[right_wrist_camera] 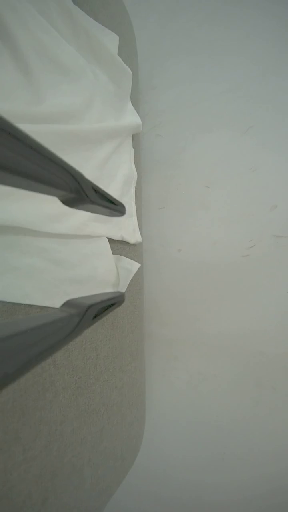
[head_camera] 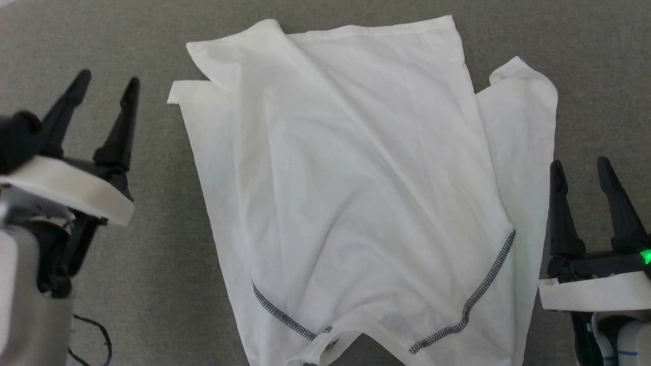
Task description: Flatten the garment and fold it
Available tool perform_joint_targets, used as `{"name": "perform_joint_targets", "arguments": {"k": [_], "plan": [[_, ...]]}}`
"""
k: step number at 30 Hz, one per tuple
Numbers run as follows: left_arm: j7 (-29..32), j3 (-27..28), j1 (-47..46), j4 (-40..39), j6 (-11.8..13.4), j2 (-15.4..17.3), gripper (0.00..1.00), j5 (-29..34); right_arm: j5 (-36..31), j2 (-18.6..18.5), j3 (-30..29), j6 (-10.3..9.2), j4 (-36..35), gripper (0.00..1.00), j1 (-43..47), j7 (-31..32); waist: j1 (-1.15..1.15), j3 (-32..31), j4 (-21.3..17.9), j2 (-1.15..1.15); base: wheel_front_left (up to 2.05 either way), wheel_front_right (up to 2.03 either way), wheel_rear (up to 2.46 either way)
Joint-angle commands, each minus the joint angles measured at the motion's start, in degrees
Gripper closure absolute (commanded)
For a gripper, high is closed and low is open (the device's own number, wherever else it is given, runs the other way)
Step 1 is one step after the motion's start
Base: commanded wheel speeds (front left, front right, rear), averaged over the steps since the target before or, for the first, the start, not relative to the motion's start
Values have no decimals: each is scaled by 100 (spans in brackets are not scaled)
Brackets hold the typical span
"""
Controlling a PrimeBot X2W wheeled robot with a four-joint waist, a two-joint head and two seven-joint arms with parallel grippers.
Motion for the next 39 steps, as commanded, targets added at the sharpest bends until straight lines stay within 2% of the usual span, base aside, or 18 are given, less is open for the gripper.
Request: {"name": "perform_joint_targets", "arguments": {"k": [1, 7, 11, 18, 30, 31, 32, 33, 39], "plan": [[283, -107, -342, 78, -32, 235, 0, -164, -60, 16, 28, -5, -60, 0, -138, 21, -1, 332, -46, 0, 0, 0, 0], [1342, -847, -1547, 473, -48, 1125, 0, -1074, -89, 17, 118, -5, -135, 0, -379, 83, -1, 796, -134, 0, 0, 0, 0], [1785, -1238, -2084, 855, -49, 1411, 0, -1528, -90, 17, 175, -5, -148, 0, -491, 101, -1, 1053, -204, 0, 0, 0, 0], [2498, -1548, -2557, 1459, -50, 1620, 0, -2033, -114, 17, 269, -5, -189, 0, -688, 136, -1, 1429, -307, 0, 0, 0, 0], [2981, -1574, -2656, 1873, 31, 1596, 0, -2409, -107, 17, 198, -5, -167, 0, -770, 154, -1, 1707, -308, 0, 0, 0, 0], [3037, -1578, -2655, 1912, 31, 1598, 8, -2452, -109, 17, 192, -5, -172, 0, -780, 160, -1, 1722, -305, 0, 0, 0, 0], [3066, -1581, -2658, 1929, 29, 1593, 51, -2484, -113, 17, 184, -5, -177, 0, -792, 168, -1, 1734, -300, 0, 0, 0, 0], [3070, -1575, -2655, 1924, 32, 1574, 100, -2516, -119, 17, 174, -5, -182, 0, -804, 177, -1, 1741, -293, 0, 0, 0, 0], [2967, -1537, -2648, 1900, 19, 1542, 100, -2622, -153, 17, 130, -5, -181, 0, -877, 225, -1, 1709, -235, 0, 0, 0, 0]]}}
